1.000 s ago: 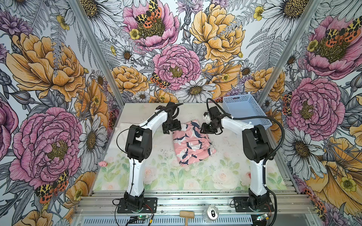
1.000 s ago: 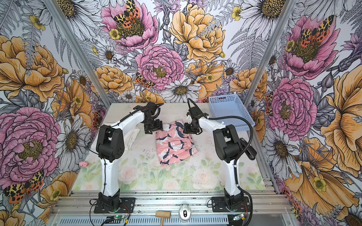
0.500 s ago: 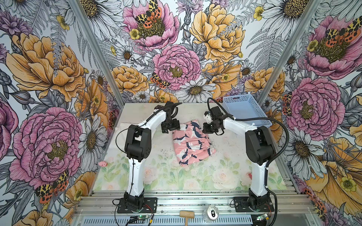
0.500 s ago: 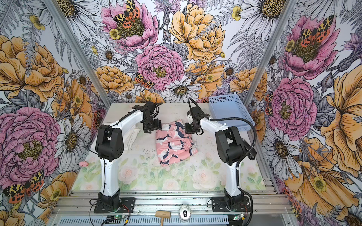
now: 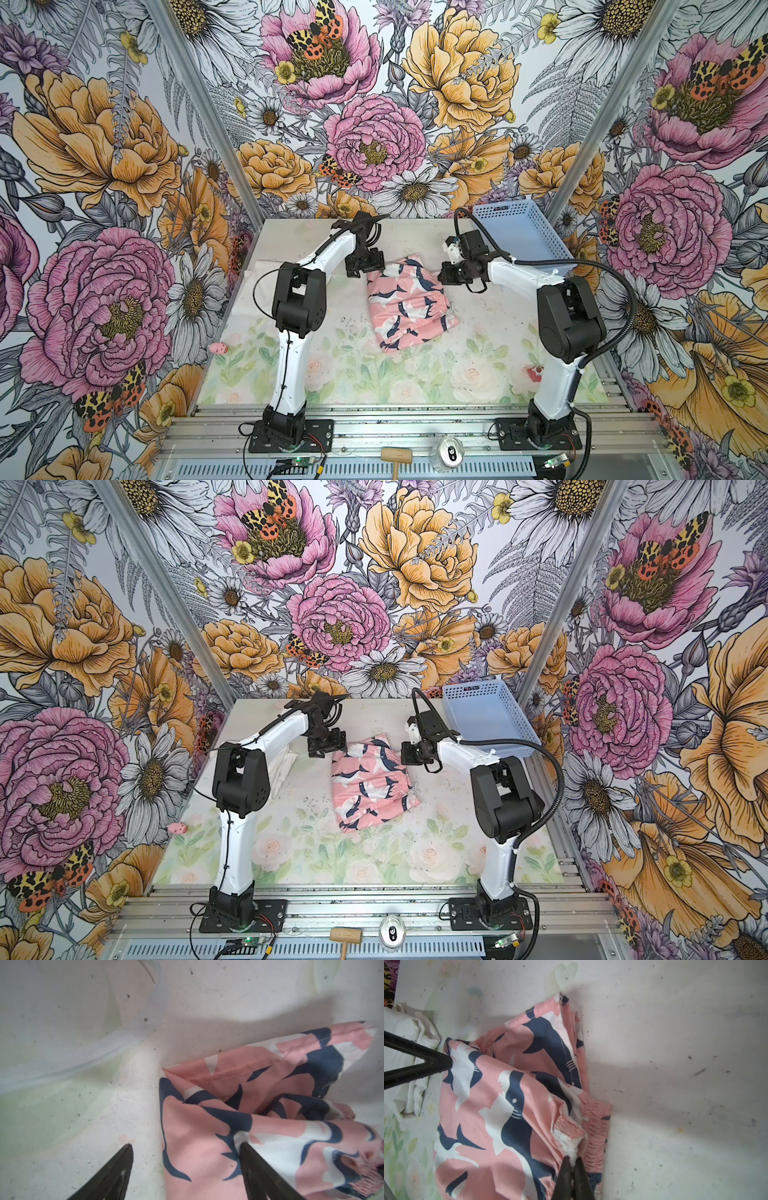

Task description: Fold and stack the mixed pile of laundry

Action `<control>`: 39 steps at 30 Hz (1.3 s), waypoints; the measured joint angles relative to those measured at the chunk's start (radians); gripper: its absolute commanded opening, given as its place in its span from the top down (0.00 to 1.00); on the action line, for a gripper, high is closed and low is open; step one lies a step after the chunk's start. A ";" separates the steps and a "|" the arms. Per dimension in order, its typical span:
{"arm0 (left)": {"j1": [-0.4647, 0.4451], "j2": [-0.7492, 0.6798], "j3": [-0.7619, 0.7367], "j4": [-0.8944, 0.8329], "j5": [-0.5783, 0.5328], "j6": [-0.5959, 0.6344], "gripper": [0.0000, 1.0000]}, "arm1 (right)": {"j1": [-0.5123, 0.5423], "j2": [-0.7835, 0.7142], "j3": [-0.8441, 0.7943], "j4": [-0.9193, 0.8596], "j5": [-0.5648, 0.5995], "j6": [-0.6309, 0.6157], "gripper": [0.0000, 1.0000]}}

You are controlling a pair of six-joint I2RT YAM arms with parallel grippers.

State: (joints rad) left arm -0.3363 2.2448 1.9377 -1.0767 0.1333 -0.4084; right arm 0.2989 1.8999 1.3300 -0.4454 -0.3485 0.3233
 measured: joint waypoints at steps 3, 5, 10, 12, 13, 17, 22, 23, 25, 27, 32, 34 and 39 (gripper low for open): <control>-0.001 0.023 0.000 -0.010 0.000 0.001 0.18 | -0.018 0.005 0.002 0.023 0.004 0.000 1.00; -0.002 0.033 0.000 -0.012 0.000 0.001 0.19 | -0.027 0.027 0.014 0.034 0.004 -0.001 1.00; -0.002 0.047 0.000 -0.018 0.004 0.001 0.19 | -0.037 0.134 0.063 0.043 0.013 -0.003 1.00; -0.002 0.050 0.000 -0.018 0.005 0.000 0.19 | -0.038 0.163 0.074 0.044 0.021 -0.003 1.00; -0.002 0.052 0.000 -0.018 0.007 0.001 0.20 | -0.038 0.175 0.081 0.044 0.024 -0.003 1.00; -0.002 0.055 -0.014 -0.018 0.010 0.001 0.20 | -0.037 0.191 0.109 0.047 0.038 -0.003 0.87; -0.006 0.048 -0.046 -0.015 0.013 0.001 0.20 | -0.038 0.171 0.104 0.037 0.077 -0.006 0.65; -0.006 0.041 -0.056 -0.013 0.014 0.001 0.20 | -0.038 0.153 0.094 0.031 0.086 -0.005 0.62; -0.007 0.021 -0.092 -0.006 0.015 0.000 0.20 | -0.038 0.100 0.069 0.011 0.096 0.002 0.57; -0.010 -0.011 -0.145 0.000 0.015 -0.001 0.20 | -0.037 0.018 0.031 -0.016 0.097 0.019 0.53; -0.031 -0.099 -0.290 0.001 0.014 -0.011 0.19 | -0.005 -0.201 -0.076 -0.071 0.085 0.082 0.46; -0.038 -0.132 -0.344 0.002 0.014 -0.019 0.19 | 0.035 -0.277 -0.132 -0.079 0.073 0.129 0.44; -0.068 -0.239 -0.497 0.012 0.014 -0.068 0.19 | 0.157 -0.326 -0.282 -0.084 0.056 0.243 0.41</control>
State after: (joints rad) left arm -0.4046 2.0056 1.4406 -1.0645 0.1478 -0.4759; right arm 0.4557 1.5738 1.0485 -0.5293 -0.2924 0.5667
